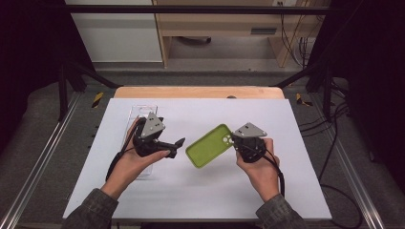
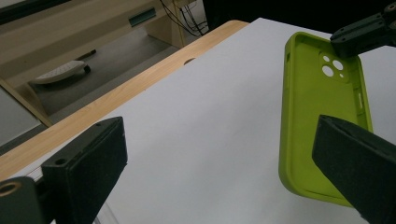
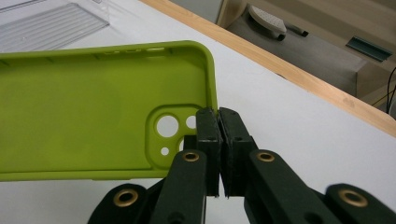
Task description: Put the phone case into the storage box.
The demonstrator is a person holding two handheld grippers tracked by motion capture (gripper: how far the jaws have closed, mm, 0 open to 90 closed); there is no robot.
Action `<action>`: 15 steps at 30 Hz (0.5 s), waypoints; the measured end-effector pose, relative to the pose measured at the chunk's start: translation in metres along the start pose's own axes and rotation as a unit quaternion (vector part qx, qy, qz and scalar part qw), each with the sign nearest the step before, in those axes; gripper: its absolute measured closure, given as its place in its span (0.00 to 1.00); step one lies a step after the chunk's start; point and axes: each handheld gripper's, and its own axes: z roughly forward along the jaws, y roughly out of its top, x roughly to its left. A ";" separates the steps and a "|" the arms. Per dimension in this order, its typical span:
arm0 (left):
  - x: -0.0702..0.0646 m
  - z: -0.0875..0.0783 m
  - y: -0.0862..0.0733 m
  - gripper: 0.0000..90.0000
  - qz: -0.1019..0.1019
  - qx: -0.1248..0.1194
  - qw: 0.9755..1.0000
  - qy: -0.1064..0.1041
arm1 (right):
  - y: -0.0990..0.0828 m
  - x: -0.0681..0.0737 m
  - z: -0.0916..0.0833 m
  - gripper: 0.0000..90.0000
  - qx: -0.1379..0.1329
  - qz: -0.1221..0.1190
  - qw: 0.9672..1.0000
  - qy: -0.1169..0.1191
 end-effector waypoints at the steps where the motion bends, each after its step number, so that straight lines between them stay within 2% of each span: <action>1: 0.000 0.001 0.001 0.04 0.000 0.002 1.000 0.000 | 0.000 0.000 0.000 0.97 0.000 -0.001 1.000 -0.001; 7: -0.002 0.009 0.004 0.04 0.013 0.013 1.000 -0.002 | 0.002 0.001 -0.001 0.97 -0.004 -0.001 1.000 -0.002; 15: -0.004 0.017 0.007 0.04 0.017 0.017 1.000 0.002 | 0.005 0.001 -0.004 0.97 -0.010 0.000 1.000 -0.009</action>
